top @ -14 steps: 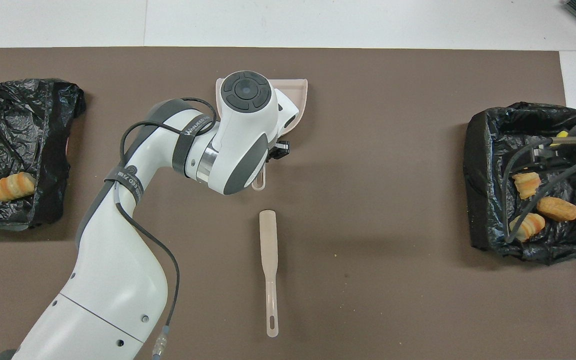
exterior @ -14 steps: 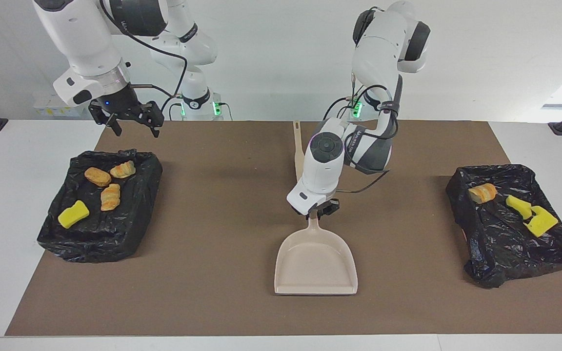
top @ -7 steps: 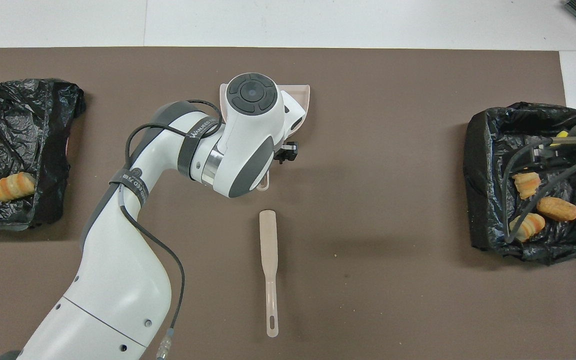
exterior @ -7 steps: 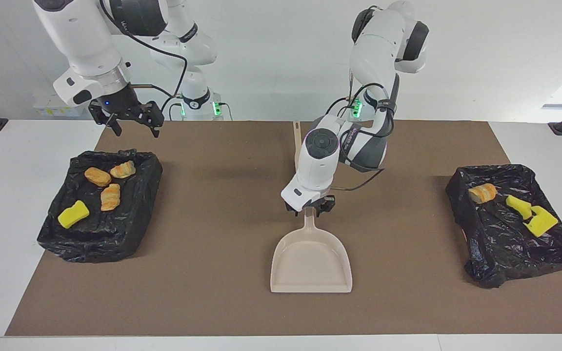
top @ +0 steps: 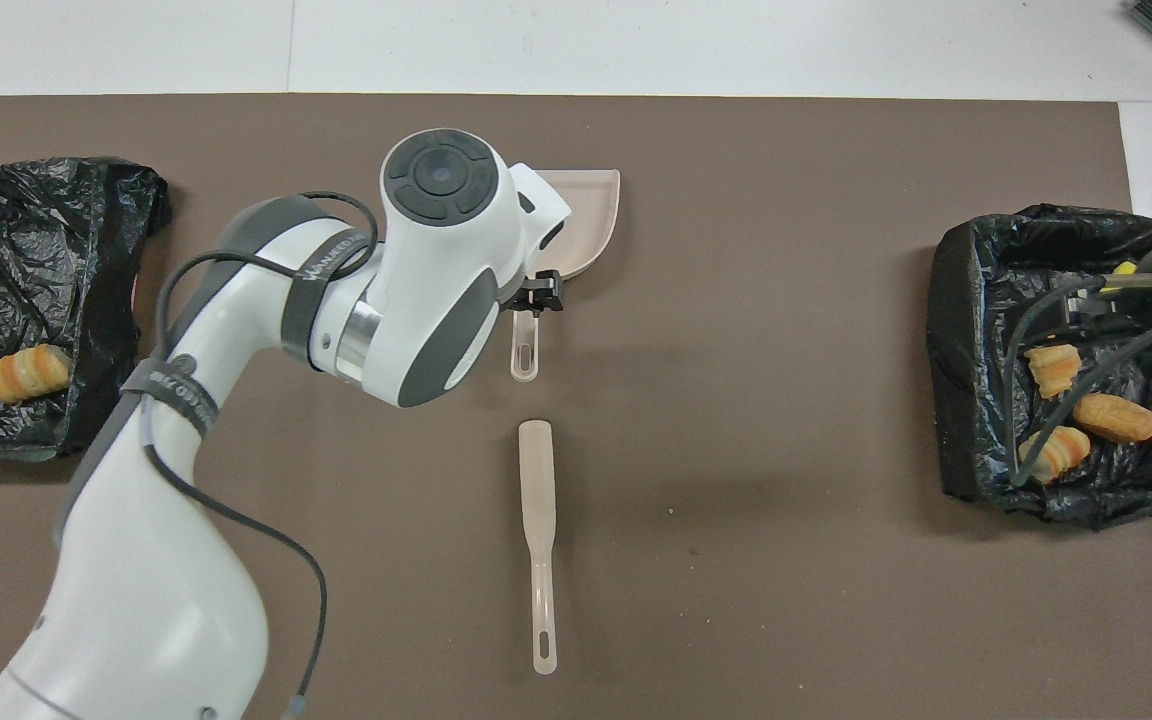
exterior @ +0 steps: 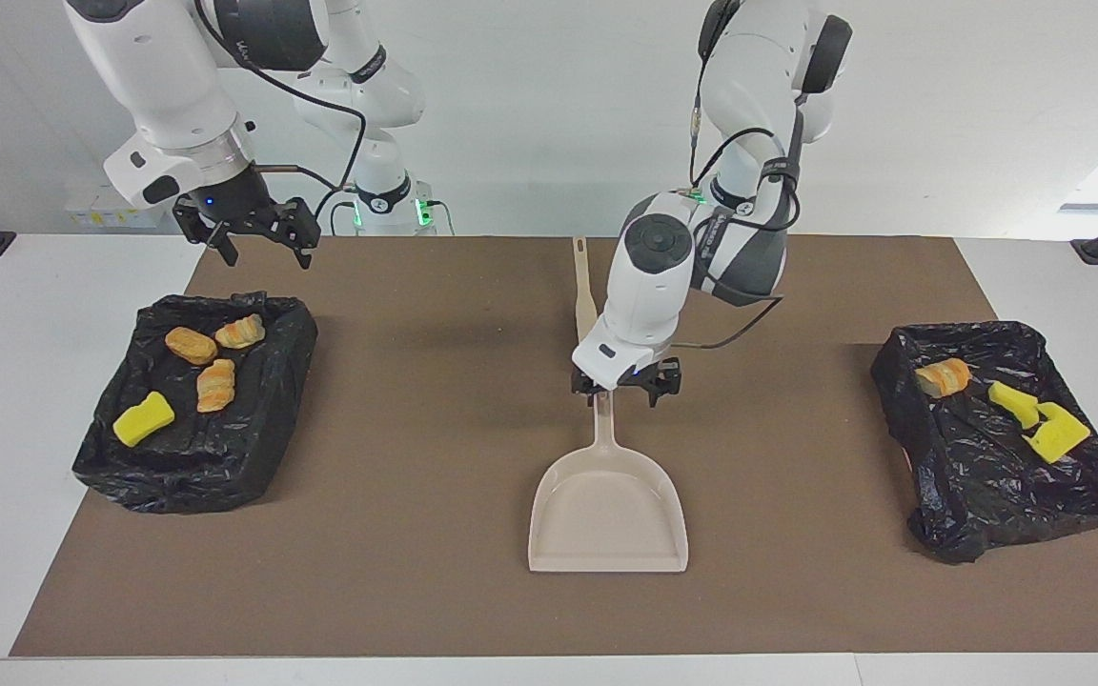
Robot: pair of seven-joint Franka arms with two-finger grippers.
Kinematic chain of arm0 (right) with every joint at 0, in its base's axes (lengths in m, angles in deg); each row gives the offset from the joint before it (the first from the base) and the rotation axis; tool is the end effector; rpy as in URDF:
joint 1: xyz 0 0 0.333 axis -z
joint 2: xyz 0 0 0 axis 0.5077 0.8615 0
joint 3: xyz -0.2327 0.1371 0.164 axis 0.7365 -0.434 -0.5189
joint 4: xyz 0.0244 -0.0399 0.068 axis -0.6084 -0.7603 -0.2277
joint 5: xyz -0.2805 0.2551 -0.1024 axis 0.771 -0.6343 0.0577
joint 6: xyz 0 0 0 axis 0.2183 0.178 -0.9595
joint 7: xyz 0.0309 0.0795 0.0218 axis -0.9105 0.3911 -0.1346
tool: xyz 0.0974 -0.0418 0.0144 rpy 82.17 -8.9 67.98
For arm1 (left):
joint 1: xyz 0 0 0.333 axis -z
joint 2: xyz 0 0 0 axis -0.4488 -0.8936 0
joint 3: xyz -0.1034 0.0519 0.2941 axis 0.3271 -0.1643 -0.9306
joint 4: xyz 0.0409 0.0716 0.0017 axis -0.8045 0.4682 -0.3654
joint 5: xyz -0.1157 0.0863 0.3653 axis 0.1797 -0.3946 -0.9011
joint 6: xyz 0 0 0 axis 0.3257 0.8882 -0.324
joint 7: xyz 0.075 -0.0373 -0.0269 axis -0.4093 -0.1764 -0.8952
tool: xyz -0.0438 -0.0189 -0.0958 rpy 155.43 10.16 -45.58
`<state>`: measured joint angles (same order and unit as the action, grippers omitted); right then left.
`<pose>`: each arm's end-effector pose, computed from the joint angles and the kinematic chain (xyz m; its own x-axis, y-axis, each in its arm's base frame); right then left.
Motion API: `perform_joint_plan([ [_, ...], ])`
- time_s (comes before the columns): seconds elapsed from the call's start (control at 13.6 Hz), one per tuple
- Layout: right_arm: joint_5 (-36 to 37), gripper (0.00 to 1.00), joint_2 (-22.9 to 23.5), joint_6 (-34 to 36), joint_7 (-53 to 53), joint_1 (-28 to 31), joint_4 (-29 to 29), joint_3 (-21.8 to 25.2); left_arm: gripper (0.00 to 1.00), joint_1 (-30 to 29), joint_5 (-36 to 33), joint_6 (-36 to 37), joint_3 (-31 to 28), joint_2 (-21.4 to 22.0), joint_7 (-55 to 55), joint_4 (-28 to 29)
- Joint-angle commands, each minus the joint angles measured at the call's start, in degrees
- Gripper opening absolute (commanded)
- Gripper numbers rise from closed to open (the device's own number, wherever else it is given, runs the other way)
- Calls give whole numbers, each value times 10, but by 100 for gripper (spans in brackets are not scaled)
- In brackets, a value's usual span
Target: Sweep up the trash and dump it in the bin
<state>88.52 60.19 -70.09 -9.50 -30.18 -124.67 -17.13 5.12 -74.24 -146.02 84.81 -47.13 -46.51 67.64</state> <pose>0.5561 0.0102 0.6135 0.9969 -0.0478 -0.0629 -0.0462 -0.9986 0.0275 0.5961 -0.3467 0.4280 0.9979 -0.0633 0.0117 -0.0632 -0.9979 -0.0110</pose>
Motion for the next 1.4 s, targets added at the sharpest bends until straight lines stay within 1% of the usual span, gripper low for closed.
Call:
perform_joint_plan([
  [0.0, -8, 100, -8, -14, -3, 4, -12, -1, 100, -36, -23, -4, -3, 107, 47, 108],
  [0.07, -8, 100, -8, -14, -3, 4, -12, -1, 100, -66, -23, -1, -3, 138, 95, 126],
  [0.22, -8, 100, -9, -14, -3, 4, -12, -1, 100, -105, -23, 18, -3, 192, 168, 152],
  [0.52, -8, 100, -9, -14, -3, 4, -12, -1, 100, -166, -19, 86, -4, 247, 267, 138],
  [0.74, -8, 100, -9, -14, -3, 4, -12, -1, 100, -205, -17, 148, -9, 288, 288, 111],
  [0.81, -8, 100, -9, -14, -3, 4, -12, -1, 100, -224, -15, 169, -8, 289, 307, 89],
  [0.88, -8, 100, -9, -14, -3, 4, -12, -1, 100, -233, -6, 198, -9, 283, 323, 54],
  [0.96, -8, 100, -9, -14, -3, 4, -12, -1, 100, -238, 5, 231, -12, 268, 332, 26],
  [1.1, -8, 100, -9, -14, -3, 4, -12, -2, 100, -241, 7, 263, -13, 237, 363, -24],
  [1.33, -8, 100, -9, -14, -3, 4, -12, -1, 100, -252, 7, 268, -13, 243, 390, -24],
])
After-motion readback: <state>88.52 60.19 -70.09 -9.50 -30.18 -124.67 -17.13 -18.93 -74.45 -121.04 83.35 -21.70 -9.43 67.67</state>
